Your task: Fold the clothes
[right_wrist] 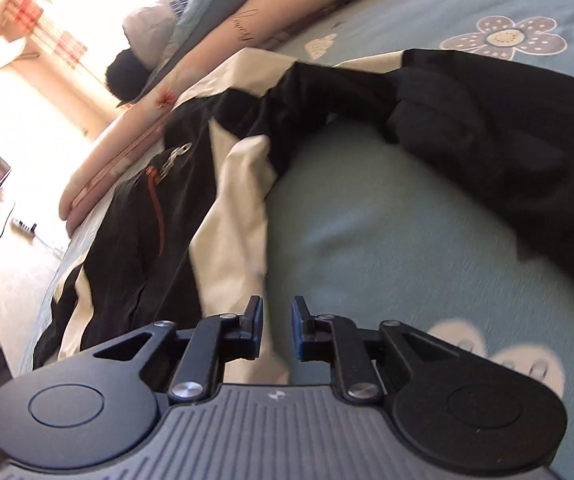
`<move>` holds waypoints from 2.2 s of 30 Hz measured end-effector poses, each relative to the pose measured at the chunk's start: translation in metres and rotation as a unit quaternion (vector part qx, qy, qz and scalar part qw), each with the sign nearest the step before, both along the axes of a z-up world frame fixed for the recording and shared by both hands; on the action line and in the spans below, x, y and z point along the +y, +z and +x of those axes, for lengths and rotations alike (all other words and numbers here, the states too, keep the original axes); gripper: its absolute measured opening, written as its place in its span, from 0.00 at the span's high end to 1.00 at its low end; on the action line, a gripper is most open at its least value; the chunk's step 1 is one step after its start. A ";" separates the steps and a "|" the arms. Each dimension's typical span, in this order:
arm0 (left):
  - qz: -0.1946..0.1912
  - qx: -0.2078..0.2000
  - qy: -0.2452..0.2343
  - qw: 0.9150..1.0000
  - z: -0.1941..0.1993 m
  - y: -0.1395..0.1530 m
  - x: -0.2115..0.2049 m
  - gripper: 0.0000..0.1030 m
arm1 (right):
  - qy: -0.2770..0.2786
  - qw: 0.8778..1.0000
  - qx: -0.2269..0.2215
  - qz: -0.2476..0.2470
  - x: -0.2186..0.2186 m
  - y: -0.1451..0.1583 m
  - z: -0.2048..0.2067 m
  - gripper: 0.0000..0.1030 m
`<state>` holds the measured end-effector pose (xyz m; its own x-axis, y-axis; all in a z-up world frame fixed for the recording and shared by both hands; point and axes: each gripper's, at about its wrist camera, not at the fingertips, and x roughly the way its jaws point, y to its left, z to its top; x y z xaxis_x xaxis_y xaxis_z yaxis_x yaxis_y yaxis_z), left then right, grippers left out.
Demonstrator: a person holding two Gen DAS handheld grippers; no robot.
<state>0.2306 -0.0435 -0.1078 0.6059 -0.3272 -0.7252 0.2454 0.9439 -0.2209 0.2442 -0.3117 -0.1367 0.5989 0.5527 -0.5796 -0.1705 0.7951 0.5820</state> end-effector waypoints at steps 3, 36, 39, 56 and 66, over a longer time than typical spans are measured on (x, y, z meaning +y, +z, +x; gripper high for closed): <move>0.019 -0.004 0.005 1.000 -0.010 0.004 0.002 0.16 | 0.044 0.998 -0.017 -0.040 0.036 0.000 -0.013 0.77; -0.039 -0.014 0.276 0.960 -0.053 0.012 0.242 0.31 | 0.060 0.974 -0.020 -0.216 0.163 0.009 -0.034 0.04; -0.083 -0.048 0.239 0.966 -0.036 0.026 0.234 0.24 | 0.058 0.977 -0.023 -0.205 0.160 0.018 -0.033 0.04; 0.036 -0.017 0.199 0.979 -0.018 0.028 0.211 0.27 | -0.006 0.978 -0.005 -0.208 0.105 0.026 -0.045 0.04; 0.007 0.081 0.113 0.990 -0.113 0.005 0.173 0.23 | 0.005 0.985 -0.016 -0.172 0.101 0.037 -0.070 0.04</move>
